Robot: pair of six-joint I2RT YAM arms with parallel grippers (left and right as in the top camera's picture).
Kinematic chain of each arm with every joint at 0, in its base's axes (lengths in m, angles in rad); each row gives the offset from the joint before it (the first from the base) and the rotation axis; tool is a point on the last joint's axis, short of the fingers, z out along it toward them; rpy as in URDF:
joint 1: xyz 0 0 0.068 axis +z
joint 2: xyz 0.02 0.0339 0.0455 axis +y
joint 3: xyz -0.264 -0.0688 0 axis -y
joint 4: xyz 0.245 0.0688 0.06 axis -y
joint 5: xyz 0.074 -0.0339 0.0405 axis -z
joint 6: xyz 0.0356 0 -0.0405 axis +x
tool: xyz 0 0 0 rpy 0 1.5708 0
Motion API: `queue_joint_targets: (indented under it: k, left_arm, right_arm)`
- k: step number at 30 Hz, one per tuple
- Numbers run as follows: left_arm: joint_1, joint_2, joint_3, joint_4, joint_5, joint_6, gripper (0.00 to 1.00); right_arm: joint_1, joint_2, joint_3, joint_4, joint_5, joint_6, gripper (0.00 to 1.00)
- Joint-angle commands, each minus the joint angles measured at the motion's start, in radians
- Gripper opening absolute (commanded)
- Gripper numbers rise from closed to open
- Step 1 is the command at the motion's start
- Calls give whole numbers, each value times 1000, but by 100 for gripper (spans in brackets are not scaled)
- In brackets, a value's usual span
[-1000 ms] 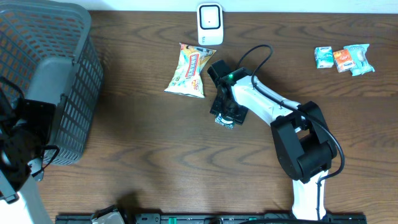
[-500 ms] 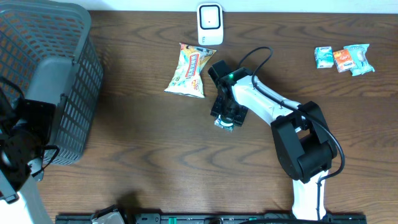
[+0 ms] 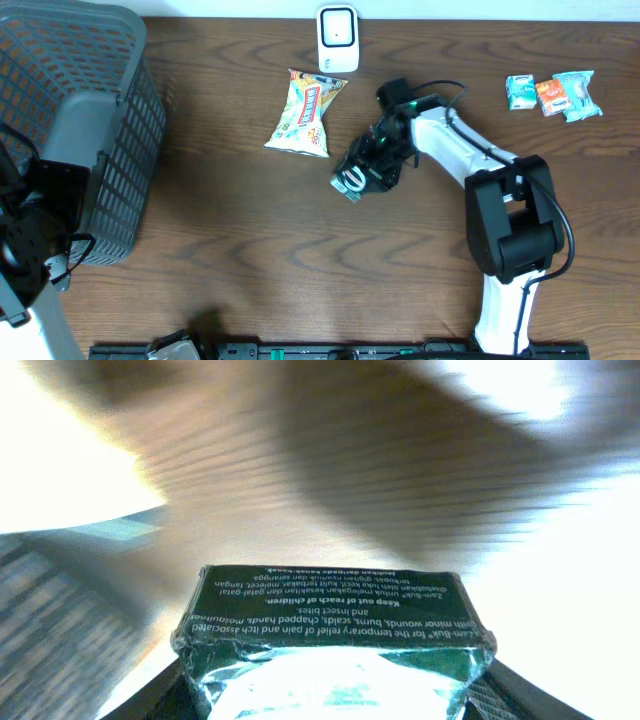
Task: Scan the item barcode
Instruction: 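Lift the Zam-Buk tin and carry it right, holding it up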
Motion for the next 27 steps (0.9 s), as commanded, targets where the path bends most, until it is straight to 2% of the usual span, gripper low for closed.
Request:
queue_joint_targets:
  k: [1,3,11,18,27]
  left_arm:
    - [5,0,6,-47,-10,-5,98]
    - [5,0,6,-47,-10,-5,98]
    - [5,0,6,-47,-10,-5,98]
    - [5,0,6,-47,-10,-5,98]
    - [5,0,6,-47,-10,-5,98]
  right_arm:
    - [-51,-41,-4,59,-433,-49,60]
    - [-84,-40,-4,112,-600,-25,60]
    - [-134,-41,-4,285,-866,119,62]
    - [-163,-41,-4,390,-889,268,62]
    - [-162,-40,-4,389,-889,283,63]
